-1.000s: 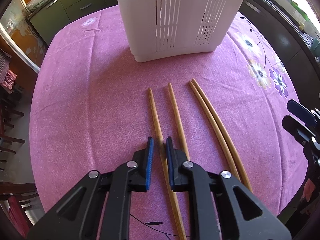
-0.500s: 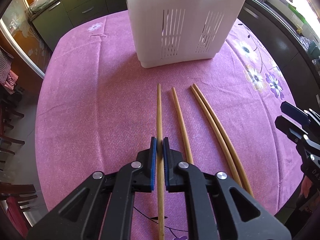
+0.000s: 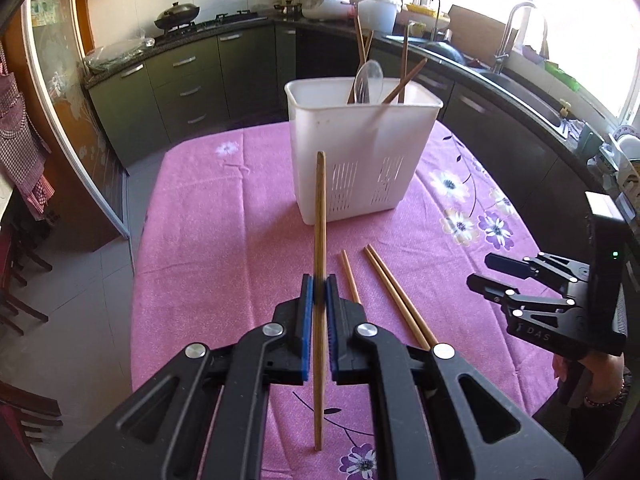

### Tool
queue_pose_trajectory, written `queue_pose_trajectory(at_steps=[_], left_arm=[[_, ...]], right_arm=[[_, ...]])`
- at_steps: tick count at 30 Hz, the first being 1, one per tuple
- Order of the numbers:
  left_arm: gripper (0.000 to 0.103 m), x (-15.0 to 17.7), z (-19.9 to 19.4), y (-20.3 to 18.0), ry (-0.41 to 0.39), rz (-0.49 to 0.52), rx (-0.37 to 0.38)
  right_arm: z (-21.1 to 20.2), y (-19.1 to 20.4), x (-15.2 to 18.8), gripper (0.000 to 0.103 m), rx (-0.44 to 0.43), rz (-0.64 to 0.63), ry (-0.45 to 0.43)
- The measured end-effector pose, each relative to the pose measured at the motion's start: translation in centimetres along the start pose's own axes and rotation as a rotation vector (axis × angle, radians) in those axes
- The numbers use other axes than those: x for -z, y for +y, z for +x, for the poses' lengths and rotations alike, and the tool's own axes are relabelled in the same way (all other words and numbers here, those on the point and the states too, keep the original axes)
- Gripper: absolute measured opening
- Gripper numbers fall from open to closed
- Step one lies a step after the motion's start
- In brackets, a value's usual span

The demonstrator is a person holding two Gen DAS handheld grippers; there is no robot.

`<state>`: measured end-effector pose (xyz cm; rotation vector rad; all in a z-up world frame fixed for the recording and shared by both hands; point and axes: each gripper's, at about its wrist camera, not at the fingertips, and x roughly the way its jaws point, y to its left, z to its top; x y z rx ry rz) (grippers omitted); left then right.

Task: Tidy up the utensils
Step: 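Grasp a wooden chopstick with the left gripper and lift it upright, then grasp another wooden chopstick with the right gripper while the left gripper holds its chopstick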

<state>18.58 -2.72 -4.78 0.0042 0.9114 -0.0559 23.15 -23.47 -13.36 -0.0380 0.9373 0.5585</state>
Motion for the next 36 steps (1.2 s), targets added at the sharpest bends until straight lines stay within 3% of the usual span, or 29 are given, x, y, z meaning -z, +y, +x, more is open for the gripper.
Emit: queue_pose_trajectory(at_steps=[7,10,22,32,36], left_arm=[[0.006,1.1,-2.7,-0.7,-0.108,0.035,0.0],[0.006,1.4,-3.5,-0.8,-0.142,0.046,0.001],[0.006,1.9,-4.1,-0.4,-0.156,0.057,0.01],[0.007,2.2,-4.5,0.0,-0.161,0.056,0.016],[0.007,2.3,-4.6,0.2,-0.162,0.055,0.017]], right_arm=[[2.2,2.0,-0.9,0.042,-0.038,-0.053,0.062],[3.7,3.0,-1.2,0.036,-0.04,-0.079,0.102],[7.6,4.7,-2.4,0.032,0.011,-0.125,0.189],[8.6,6.8,-1.7,0.032,0.064,-0.232,0.223],[9.0,7.1,-1.9,0.028,0.064,-0.231,0.225]])
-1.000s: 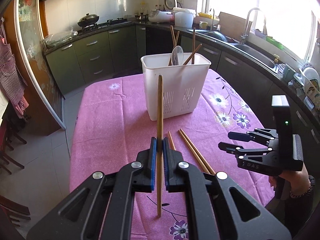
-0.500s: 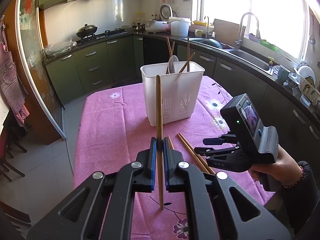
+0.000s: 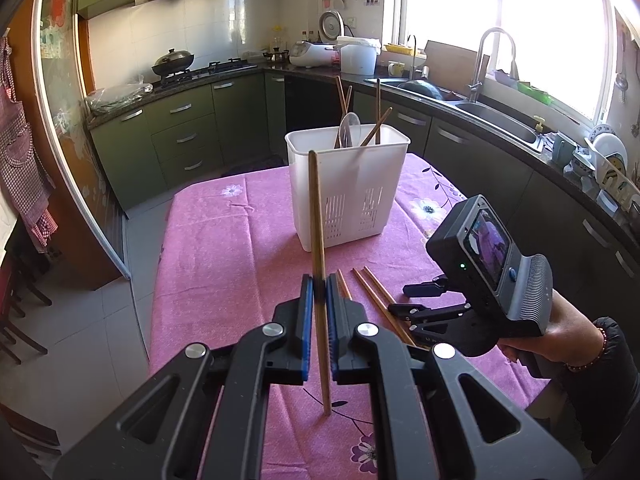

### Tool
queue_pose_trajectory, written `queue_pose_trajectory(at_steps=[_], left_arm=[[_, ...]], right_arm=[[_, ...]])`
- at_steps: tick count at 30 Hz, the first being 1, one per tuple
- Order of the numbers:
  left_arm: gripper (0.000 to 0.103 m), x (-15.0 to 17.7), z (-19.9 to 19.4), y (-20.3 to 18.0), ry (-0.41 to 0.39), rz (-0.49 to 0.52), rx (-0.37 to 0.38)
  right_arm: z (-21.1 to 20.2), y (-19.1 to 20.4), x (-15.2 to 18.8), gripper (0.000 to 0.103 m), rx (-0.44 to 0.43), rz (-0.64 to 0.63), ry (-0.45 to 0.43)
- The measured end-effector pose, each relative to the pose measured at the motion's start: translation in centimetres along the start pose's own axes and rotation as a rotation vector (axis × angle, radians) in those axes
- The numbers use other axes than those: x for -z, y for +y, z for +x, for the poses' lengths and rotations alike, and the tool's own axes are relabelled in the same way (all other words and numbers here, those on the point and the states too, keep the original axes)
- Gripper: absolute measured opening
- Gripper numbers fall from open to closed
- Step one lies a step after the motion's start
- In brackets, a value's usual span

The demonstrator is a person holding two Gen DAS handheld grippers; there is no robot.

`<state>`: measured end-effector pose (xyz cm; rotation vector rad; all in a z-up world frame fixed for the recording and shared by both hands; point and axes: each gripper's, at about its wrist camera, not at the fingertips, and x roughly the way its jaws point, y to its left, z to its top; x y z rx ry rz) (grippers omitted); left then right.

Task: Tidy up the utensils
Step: 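Grasp another wooden chopstick with the right gripper while the left gripper holds its chopstick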

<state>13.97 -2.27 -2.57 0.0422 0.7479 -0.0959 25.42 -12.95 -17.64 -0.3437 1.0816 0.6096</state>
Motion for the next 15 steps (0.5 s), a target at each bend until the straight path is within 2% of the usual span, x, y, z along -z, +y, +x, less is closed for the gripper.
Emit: queue_pose_trajectory(at_steps=[1,5,9,12,15], left_arm=[[0.007,0.0,0.0,0.0,0.0,0.002,0.0],[0.007,0.0,-0.1,0.0,-0.001,0.005,0.0],[0.007,0.1,-0.2,0.1,-0.001,0.001,-0.001],[0.007,0.1,-0.2,0.1,0.0,0.0,-0.005],[0.007,0.2,-0.2,0.2,0.001,0.003,-0.008]], right_arm=[[0.2,0.2,-0.3,0.026,0.0,-0.004,-0.001],[1.0,0.4,-1.7,0.01,-0.036,0.017,-0.004],[0.8,0.0,-2.2,0.007,-0.038,0.046,-0.023],[-1.8,-1.3,-1.8,0.007,-0.052,0.081,-0.097],[-5.9,-1.9,-1.7,0.007,-0.062,0.113,-0.211]])
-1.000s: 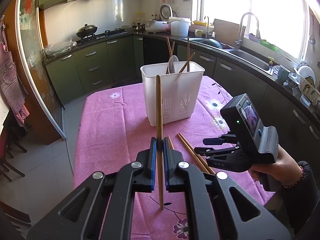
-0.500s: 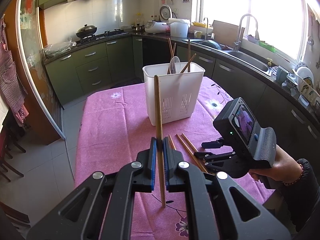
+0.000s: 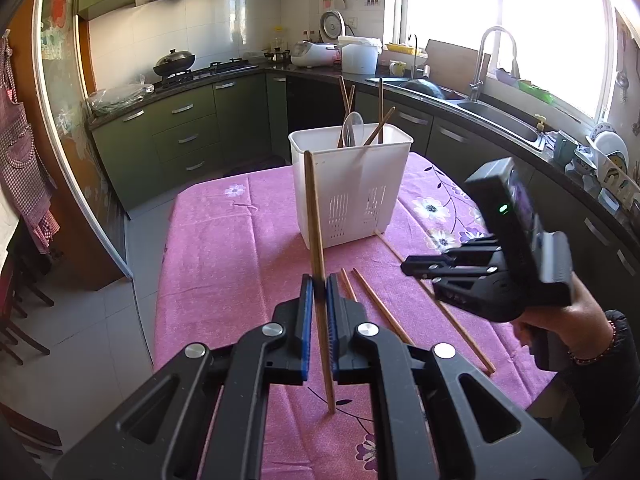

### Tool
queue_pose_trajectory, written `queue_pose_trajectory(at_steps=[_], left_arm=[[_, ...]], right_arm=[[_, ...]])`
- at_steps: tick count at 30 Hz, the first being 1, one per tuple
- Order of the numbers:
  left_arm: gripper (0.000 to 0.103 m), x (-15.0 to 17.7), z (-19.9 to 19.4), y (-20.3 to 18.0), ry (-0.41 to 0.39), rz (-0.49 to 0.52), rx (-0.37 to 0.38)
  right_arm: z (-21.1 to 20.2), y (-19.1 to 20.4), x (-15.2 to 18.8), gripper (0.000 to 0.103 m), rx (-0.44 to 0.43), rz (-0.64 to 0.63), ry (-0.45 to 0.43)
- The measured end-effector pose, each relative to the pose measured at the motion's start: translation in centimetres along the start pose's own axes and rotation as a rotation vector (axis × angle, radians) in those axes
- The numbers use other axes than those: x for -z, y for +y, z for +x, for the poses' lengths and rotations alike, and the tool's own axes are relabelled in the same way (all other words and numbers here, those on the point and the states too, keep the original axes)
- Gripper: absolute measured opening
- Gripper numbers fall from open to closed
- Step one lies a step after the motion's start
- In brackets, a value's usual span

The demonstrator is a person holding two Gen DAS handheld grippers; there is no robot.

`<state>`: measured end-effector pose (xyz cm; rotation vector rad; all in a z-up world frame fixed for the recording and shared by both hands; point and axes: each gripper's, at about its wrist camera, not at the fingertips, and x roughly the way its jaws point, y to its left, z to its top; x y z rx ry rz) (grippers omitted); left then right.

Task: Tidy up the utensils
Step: 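Grasp another wooden chopstick with the right gripper while the left gripper holds its chopstick, then carry both upright chopsticks over the white holder with both grippers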

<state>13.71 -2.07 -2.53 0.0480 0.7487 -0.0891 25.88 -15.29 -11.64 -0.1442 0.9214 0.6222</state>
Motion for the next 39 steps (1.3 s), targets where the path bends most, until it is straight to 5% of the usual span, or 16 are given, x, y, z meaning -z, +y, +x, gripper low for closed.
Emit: queue_pose_trajectory(at_steps=[4,11,21,39], left_arm=[[0.007,0.0,0.0,0.0,0.0,0.0,-0.002],[0.007,0.1,-0.2,-0.2,-0.003,0.005,-0.005],[0.007,0.3,-0.6,0.0,-0.004,-0.007,0.002],[0.006,-4.0,-2.2,0.4,-0.053,0.005,0.0]], right_arm=[[-5.7,-0.8,-0.4,0.007,-0.005,0.029,-0.151],[-12.3,-1.6,3.3,0.007,0.008,0.043,-0.274],[-17.7,-1.2,7.7,0.007,0.005,0.058,-0.349],[-19.6,-1.2,1.1,0.007,-0.035,0.017,-0.43]])
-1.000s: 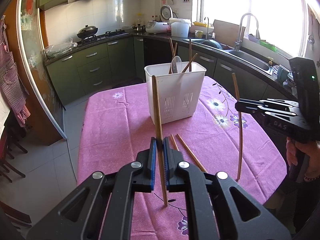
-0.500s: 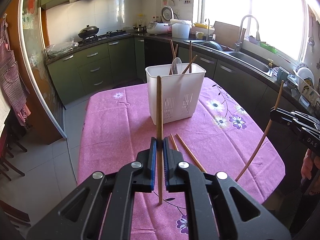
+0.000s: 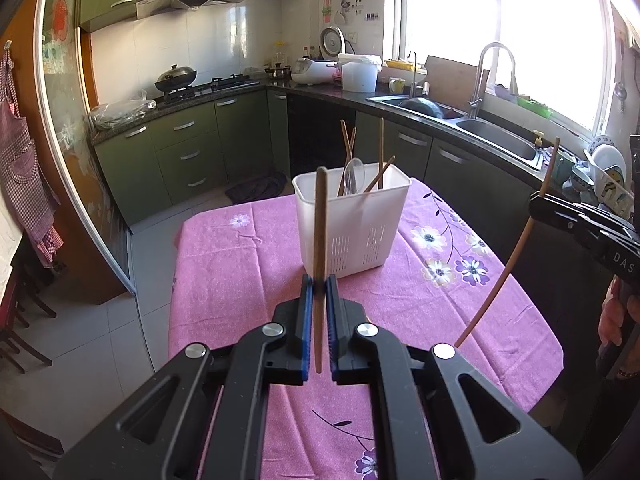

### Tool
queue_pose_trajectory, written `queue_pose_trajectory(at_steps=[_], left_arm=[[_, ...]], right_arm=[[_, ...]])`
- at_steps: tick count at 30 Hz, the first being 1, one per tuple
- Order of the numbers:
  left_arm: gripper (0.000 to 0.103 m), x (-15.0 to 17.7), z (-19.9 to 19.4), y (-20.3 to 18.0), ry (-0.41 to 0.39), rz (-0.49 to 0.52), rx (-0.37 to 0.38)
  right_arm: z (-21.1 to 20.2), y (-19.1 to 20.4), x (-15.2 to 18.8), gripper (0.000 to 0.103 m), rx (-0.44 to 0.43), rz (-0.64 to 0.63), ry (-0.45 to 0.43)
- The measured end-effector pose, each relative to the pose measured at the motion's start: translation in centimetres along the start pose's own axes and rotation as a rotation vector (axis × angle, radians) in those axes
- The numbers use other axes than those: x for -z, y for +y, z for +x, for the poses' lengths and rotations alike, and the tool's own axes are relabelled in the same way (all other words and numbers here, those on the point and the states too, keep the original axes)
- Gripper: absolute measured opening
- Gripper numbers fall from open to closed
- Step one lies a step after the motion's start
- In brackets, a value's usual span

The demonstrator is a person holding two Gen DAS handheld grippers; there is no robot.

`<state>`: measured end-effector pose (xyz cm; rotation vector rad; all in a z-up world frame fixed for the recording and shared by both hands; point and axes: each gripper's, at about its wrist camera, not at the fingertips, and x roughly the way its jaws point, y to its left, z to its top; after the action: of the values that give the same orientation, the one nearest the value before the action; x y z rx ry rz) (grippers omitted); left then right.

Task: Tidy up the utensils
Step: 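Carry both upright chopsticks over the white holder with both grippers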

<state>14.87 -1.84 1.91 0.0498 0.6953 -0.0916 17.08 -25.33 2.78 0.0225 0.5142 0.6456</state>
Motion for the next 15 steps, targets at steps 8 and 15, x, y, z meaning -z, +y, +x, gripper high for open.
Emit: queue_pose_trajectory(at_steps=[8,15], left_arm=[[0.006,-6.2,-0.8,-0.1,-0.031,0.007,0.055],[0.006,-12.0,-1.6,-0.8,-0.091,0.029,0.07]], right_arm=[[0.3,-0.4,-6.9,0.007,-0.023,-0.01,-0.075],[1.3,-2.3,-12.6,0.007,0.003,0.029,-0.149]])
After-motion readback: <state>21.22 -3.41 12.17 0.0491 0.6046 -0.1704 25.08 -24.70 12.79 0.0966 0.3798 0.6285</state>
